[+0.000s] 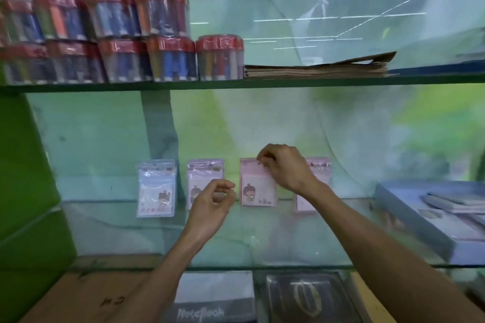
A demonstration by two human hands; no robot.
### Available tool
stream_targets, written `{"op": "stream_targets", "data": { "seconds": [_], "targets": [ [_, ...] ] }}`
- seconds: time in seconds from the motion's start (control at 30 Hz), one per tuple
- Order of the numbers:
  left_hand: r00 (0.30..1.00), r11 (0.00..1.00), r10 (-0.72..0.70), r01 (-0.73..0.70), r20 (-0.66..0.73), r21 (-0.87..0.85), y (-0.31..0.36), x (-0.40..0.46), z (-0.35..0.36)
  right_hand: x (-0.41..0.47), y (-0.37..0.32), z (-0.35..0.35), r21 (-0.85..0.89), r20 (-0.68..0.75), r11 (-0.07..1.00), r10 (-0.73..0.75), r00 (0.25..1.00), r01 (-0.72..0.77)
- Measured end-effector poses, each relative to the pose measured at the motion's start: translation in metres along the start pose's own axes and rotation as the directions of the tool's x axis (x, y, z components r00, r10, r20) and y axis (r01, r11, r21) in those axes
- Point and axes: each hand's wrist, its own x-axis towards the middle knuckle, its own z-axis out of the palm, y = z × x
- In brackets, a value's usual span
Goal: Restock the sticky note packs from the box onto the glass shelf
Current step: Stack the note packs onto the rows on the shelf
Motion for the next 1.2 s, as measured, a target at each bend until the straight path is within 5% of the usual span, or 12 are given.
{"op": "stream_targets", "data": {
  "seconds": [0.33,0.63,0.77,0.87,1.1,1.2],
  "targets": [
    [0.999,1.0,0.022,-0.023,0.043,0.012,-0.002,0.006,-0.009,0.007,0.004,0.014,-0.218,-0.05,0.974,-0.076,0.996,0.063],
    [0.975,0.985,0.075,-0.04,0.21,-0.168,0.025,0.011,0.066,-0.055,0.069,-0.06,-0.154,-0.238,0.988,-0.047,0.97,0.01],
    [0.953,0.973,0.079,-0.01,0.292,-0.232,0.04,0.009,0.121,-0.099,0.13,-0.101,-0.205,-0.234,0.963,0.127,0.964,-0.176],
    [0.942,0.956,0.074,0.026,0.326,-0.293,0.053,0.006,0.162,-0.125,0.179,-0.135,-0.34,-0.102,0.879,0.321,0.942,-0.336],
    [0.917,0.935,0.04,0.106,0.396,-0.339,0.082,0.001,0.24,-0.161,0.243,-0.188,-0.625,0.079,0.637,0.627,0.775,-0.452],
    [0.908,0.915,0.026,0.147,0.419,-0.376,0.093,-0.001,0.265,-0.16,0.255,-0.192,-0.601,0.122,0.623,0.691,0.713,-0.5]
  ]
}}
